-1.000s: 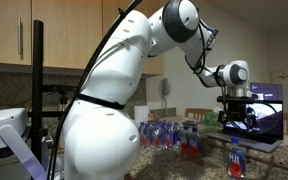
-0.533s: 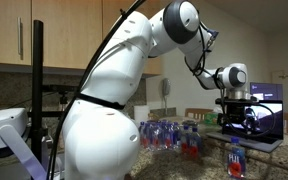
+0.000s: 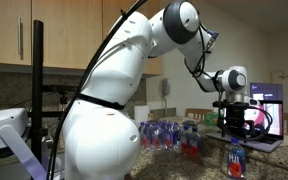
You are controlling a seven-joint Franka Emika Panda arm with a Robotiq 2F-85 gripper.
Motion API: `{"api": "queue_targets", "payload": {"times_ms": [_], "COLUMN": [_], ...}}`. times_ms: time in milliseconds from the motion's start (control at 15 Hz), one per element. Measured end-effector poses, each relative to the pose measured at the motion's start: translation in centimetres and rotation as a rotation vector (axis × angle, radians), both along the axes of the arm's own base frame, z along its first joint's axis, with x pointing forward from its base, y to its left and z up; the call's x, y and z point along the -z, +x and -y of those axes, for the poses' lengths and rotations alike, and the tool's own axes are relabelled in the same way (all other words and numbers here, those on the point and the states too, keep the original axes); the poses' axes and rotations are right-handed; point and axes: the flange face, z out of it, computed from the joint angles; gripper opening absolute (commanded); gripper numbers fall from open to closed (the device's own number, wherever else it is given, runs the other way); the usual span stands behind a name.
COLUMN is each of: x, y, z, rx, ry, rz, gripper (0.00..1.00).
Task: Move the bottles to the left side of the counter
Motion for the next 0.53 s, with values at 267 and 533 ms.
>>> {"api": "queue_targets", "payload": {"times_ms": [267,533], "x": [0.14,0.19], "y": [-0.02,0.01], "z": [0.02,0.08], "rx": [0.040,0.052], "ry": [-0.005,-0.007], "rz": [0.001,0.003], "gripper": [0.60,0.34]}}
